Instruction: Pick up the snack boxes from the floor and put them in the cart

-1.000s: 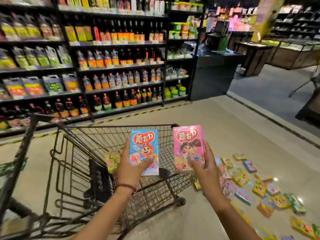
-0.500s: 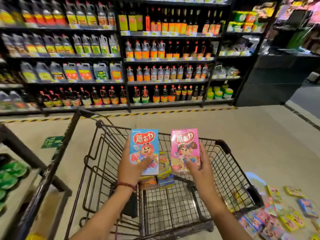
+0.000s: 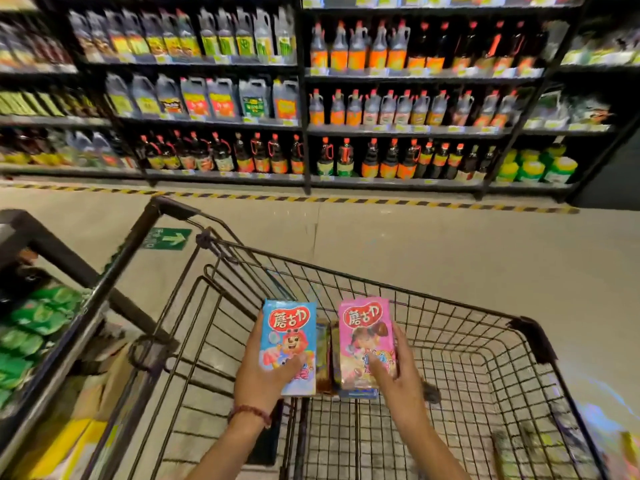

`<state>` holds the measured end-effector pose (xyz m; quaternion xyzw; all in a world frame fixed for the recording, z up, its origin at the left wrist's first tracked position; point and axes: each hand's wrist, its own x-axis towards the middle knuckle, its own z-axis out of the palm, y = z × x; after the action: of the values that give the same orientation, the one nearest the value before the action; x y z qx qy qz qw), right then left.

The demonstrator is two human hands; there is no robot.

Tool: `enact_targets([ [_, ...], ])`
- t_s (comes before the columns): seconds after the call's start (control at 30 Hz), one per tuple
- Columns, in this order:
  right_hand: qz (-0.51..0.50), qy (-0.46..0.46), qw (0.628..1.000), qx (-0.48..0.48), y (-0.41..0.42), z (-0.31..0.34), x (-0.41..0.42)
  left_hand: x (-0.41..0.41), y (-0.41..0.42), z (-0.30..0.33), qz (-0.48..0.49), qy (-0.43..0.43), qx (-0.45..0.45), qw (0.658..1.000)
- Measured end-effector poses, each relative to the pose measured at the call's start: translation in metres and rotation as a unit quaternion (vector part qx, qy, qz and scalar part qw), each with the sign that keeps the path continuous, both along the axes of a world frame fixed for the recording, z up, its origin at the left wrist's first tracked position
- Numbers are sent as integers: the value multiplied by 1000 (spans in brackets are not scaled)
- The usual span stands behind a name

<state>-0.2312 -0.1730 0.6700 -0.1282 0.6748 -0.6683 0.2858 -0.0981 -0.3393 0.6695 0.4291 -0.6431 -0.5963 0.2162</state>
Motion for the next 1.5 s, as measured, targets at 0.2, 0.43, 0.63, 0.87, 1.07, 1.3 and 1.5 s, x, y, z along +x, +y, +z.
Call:
enact_targets([
  [0.2,-2,-15,999,31,-29,-63,-18,-36,-22,-74,9,-42,26,999],
  [0.43,-8,-33,998,48,-55,-125,-34,-65,-43,-151,-1,-73,52,996],
  [0.63,-38,28,991,125,-61,-163,-34,-69,-43,-177,8,-84,42,996],
  [0.87,-50,241,912,329,-75,-158,-28,-68,-41,-165,10,-188,-85,978],
  [1.07,-52,267,882,385,-79,-152,-28,-68,-46,-156,-35,-227,-143,963],
  [1.3,-96,415,811,401,-46,-95,-43,-79,-45,-88,-152,-197,-378,892],
  [1.5,-162,506,692,489,16,-10,-55,-124,-8,11,-279,-168,-599,731],
])
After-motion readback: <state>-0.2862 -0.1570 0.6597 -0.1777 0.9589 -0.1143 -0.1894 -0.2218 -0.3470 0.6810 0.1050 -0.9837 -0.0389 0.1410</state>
